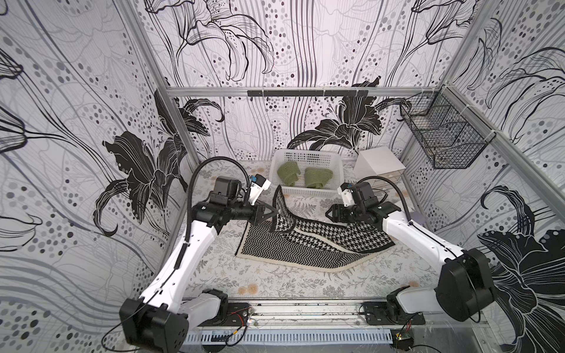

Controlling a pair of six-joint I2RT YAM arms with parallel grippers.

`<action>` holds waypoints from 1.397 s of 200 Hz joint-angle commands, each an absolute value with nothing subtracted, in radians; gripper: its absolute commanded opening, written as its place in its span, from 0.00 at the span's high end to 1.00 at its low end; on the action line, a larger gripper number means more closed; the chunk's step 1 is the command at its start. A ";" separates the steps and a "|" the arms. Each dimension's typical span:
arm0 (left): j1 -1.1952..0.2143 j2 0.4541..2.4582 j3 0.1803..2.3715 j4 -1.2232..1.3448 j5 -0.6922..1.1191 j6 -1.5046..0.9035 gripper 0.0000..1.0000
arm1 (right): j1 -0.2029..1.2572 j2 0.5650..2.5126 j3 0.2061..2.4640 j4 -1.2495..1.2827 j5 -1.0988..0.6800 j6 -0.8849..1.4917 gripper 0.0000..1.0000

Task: Roll up the scarf and place it into the basket
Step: Flatten out the scarf at the center of the board.

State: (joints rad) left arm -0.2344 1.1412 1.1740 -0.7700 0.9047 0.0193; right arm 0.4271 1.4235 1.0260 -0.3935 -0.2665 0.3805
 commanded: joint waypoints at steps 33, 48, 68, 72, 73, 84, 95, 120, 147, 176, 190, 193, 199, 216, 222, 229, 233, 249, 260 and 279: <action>-0.253 1.027 1.174 -0.812 0.730 0.064 1.00 | 0.419 1.521 1.127 -0.417 -0.220 0.332 0.35; -0.154 1.125 1.159 -0.886 0.761 0.066 1.00 | 0.411 1.539 1.125 -0.432 -0.197 0.328 0.35; -0.152 1.186 1.118 -0.867 0.743 0.044 1.00 | 0.410 1.580 1.122 -0.420 -0.331 0.303 0.36; -0.151 1.186 1.108 -0.859 0.733 0.047 1.00 | 0.414 1.585 1.117 -0.410 -0.367 0.301 0.37; -0.152 1.185 1.106 -0.855 0.726 0.047 1.00 | 0.415 1.586 1.116 -0.407 -0.375 0.300 0.37; -0.167 1.185 1.084 -0.862 0.640 0.075 1.00 | 0.445 1.590 1.106 -0.390 -0.455 0.271 0.38; -0.176 1.194 1.092 -0.897 0.579 0.103 1.00 | 0.484 1.607 1.107 -0.393 -0.487 0.250 0.38; -0.176 1.173 1.088 -0.880 0.597 0.123 1.00 | 0.570 1.686 1.122 -0.379 -0.517 0.249 0.39; -0.185 1.147 1.085 -0.900 0.646 0.157 1.00 | 0.610 1.769 1.154 -0.290 -0.511 0.308 0.42; -0.192 1.131 1.087 -0.926 0.642 0.157 1.00 | 0.653 1.856 1.306 -0.315 -0.473 0.297 0.42; -0.200 1.124 1.089 -0.928 0.642 0.160 1.00 | 0.668 1.913 1.394 -0.356 -0.468 0.279 0.42; -0.200 1.123 1.090 -0.928 0.645 0.159 1.00 | 0.673 1.926 1.410 -0.364 -0.466 0.271 0.42; -0.201 1.123 1.093 -0.930 0.651 0.161 1.00 | 0.682 1.949 1.445 -0.381 -0.470 0.259 0.41; -0.201 1.126 1.099 -0.934 0.622 0.164 1.00 | 0.715 2.006 1.533 -0.453 -0.503 0.222 0.41; -0.201 1.128 1.100 -0.932 0.600 0.163 1.00 | 0.733 2.013 1.550 -0.485 -0.515 0.208 0.41; -0.199 1.133 1.101 -0.927 0.564 0.154 1.00 | 0.754 2.010 1.547 -0.514 -0.521 0.190 0.41; -0.198 1.136 1.104 -0.928 0.548 0.153 1.00 | 0.767 2.002 1.535 -0.524 -0.524 0.184 0.41; -0.193 1.149 1.112 -0.920 0.469 0.139 1.00 | 0.813 1.965 1.455 -0.531 -0.575 0.177 0.41; -0.180 1.152 1.109 -0.905 0.454 0.139 1.00 | 0.844 1.945 1.395 -0.515 -0.610 0.174 0.41; -0.147 1.149 1.092 -0.873 0.420 0.122 1.00 | 0.904 1.913 1.335 -0.517 -0.649 0.166 0.41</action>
State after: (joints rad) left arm -0.1814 1.1488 1.0821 -0.9329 0.5095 0.1375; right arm 0.8482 1.9640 1.3994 -0.4435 -0.5602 0.2073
